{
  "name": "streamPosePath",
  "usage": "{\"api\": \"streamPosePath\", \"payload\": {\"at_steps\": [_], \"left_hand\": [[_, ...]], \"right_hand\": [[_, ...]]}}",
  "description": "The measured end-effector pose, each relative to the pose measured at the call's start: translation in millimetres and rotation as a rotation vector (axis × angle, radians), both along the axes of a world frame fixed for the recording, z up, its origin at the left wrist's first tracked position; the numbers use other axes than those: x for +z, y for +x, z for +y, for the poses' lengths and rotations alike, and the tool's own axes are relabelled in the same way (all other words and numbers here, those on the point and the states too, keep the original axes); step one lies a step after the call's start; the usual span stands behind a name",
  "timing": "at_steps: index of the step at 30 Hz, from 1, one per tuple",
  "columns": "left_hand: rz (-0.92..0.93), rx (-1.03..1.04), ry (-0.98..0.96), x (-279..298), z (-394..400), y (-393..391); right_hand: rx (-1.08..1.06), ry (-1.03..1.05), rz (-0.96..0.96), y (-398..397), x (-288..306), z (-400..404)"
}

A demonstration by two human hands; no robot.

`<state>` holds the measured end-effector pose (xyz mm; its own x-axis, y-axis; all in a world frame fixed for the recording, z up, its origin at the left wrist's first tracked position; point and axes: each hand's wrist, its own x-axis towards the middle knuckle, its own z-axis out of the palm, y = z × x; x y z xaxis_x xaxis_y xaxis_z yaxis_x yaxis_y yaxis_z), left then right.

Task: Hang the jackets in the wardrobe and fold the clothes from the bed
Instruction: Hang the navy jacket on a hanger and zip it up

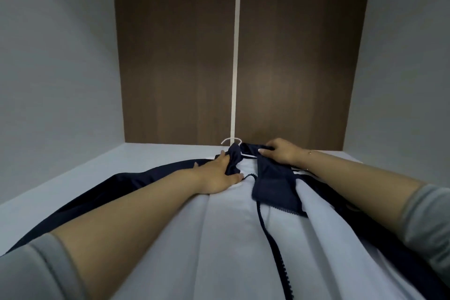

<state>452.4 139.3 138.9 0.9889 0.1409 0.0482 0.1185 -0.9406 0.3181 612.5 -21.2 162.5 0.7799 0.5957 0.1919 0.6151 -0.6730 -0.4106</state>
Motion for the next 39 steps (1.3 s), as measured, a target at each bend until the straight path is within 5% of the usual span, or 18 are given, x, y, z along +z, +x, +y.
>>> {"api": "streamPosePath", "payload": {"at_steps": [8,18,23,26,29,32,35,39], "left_hand": [[0.051,0.065,0.068,12,-14,-18],[-0.003,-0.101,0.056,18,-56,-168],[-0.27,-0.155,-0.019,0,-82,-243],[-0.518,-0.208,-0.208,-16,-100,-290],[-0.638,-0.229,-0.509,-51,-115,-333],[-0.352,-0.117,-0.815,-103,-123,-350],[-0.007,0.095,-1.172,-164,-133,-348],[0.148,0.407,-1.755,-239,-143,-342]], "right_hand": [[0.073,-0.437,-0.162,-55,32,-22],[0.143,-0.397,-0.132,-227,21,-93],[0.048,-0.322,-0.098,-273,-15,-114],[-0.052,-0.238,-0.018,-286,-28,-114],[-0.128,-0.3,-0.195,-296,-31,-110],[-0.245,-0.131,-0.521,-309,-34,-109],[-0.267,0.032,-0.482,-326,-41,-110],[-0.263,-0.015,-0.479,-339,-60,-113]]}}
